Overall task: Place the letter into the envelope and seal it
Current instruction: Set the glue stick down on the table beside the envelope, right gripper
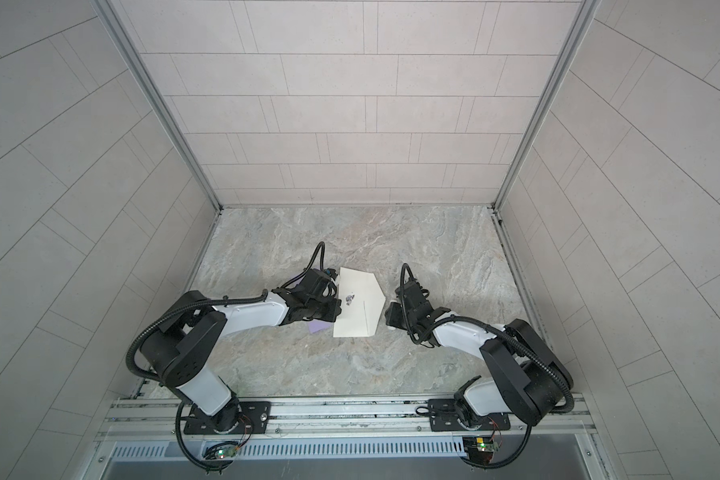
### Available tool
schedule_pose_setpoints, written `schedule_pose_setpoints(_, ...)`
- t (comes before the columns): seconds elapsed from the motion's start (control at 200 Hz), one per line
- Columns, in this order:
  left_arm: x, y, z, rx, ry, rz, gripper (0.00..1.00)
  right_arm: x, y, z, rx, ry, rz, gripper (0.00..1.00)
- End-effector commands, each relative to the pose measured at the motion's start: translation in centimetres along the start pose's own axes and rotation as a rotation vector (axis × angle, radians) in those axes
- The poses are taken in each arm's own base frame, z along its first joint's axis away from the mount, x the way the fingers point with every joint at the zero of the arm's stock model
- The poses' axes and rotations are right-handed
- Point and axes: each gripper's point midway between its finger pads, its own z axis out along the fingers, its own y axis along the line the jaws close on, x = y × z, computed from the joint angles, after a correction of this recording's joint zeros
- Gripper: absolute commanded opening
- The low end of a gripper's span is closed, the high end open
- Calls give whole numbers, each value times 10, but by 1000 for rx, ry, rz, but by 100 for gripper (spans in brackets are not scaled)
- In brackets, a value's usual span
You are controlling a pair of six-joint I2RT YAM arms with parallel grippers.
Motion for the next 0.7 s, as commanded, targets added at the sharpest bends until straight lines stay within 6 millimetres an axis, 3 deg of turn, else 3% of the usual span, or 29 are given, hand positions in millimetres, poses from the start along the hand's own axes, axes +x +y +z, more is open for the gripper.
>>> schedule_pose_setpoints(0.0,4,3,-2,-14,23,17,0,39,-36,-2,138,153,-3,51)
schedule_pose_setpoints(0.205,5,5,-3,-25,20,19,0,-4,-10,-31,101,43,-62,53)
schedule_pose_setpoints(0.38,10,7,0,-25,36,15,0,-43,-7,-42,81,16,10,48)
schedule_pose_setpoints(0.555,8,6,-1,-25,33,17,0,-54,-19,-22,148,108,37,30)
schedule_pose_setpoints(0.696,7,5,-1,-23,31,15,0,-38,-24,17,155,237,28,16)
